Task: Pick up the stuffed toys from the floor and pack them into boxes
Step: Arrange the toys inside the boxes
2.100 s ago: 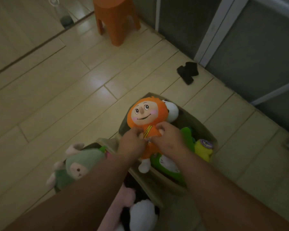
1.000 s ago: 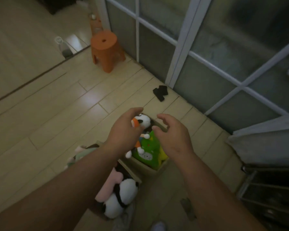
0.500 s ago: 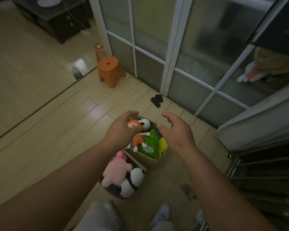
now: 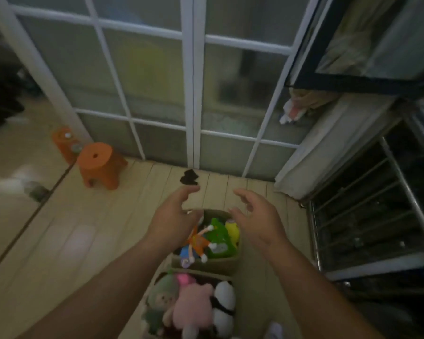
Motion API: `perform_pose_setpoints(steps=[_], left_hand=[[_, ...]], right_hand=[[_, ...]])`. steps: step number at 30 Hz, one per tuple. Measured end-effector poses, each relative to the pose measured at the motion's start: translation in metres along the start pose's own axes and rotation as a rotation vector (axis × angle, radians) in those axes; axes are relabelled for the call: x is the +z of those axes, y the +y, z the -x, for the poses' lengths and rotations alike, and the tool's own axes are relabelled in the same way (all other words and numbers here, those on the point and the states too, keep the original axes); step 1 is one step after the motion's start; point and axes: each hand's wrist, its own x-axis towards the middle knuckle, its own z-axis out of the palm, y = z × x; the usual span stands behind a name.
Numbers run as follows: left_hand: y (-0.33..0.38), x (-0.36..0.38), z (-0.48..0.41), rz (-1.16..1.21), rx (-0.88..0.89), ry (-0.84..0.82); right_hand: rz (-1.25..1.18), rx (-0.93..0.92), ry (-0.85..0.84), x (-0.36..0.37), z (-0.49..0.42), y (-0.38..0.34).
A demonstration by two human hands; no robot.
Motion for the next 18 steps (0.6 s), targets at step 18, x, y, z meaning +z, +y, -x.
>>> perform_pose_setpoints(steps=[18], left_hand=[[0.005, -0.022, -0.037, 0.007, 0.186, -0.274]], right_hand=[[-0.039, 0.232, 0.246, 0.030, 0.037, -0.021]])
